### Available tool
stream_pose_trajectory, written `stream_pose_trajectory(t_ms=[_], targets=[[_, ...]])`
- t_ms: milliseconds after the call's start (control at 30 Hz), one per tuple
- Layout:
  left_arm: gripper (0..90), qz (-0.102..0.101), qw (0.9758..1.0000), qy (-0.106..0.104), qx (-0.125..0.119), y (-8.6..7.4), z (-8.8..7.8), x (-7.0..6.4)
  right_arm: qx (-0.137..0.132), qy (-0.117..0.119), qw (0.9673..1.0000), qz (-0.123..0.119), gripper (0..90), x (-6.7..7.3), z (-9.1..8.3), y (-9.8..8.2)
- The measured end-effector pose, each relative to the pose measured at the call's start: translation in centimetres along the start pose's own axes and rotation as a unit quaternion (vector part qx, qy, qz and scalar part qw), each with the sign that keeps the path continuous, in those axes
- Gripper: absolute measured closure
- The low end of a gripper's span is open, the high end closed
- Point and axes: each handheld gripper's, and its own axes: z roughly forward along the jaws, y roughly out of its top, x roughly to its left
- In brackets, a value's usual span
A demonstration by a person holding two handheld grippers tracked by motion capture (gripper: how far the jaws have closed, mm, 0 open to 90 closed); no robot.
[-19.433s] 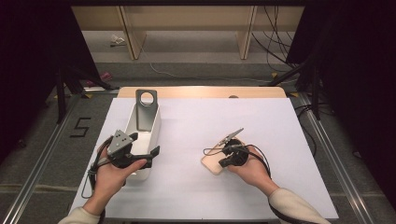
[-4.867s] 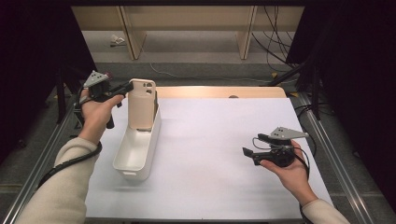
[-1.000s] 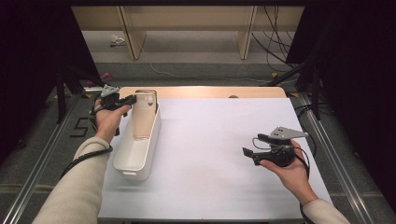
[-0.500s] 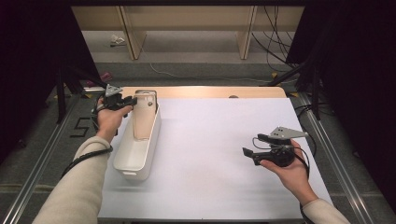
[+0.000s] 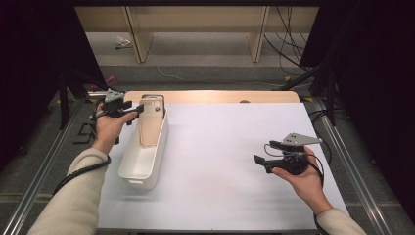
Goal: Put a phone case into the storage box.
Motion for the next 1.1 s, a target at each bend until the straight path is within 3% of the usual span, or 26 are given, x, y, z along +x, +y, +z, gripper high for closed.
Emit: stream_pose_trajectory(t_ms=[333, 667, 900, 1100], targets=[[22.9, 0.009, 0.9992, -0.038, 0.009, 0.6, -2.2, -2.3, 0.000, 0.000, 1.0000, 0.000, 16.3, 0.0, 0.0, 0.0], [8.1, 0.019, 0.9964, -0.082, -0.007, 0.1, -4.9, -4.8, 0.001, 0.001, 1.0000, 0.002, 16.3, 0.0, 0.0, 0.0], [7.2, 0.029, 0.9942, -0.103, -0.014, -0.9, -6.4, -6.5, 0.001, 0.002, 1.0000, 0.002, 16.3, 0.0, 0.0, 0.0], [8.1, 0.037, 0.9934, -0.106, -0.022, -1.9, -7.0, -7.2, 0.001, 0.002, 1.0000, 0.001, 16.3, 0.0, 0.0, 0.0]])
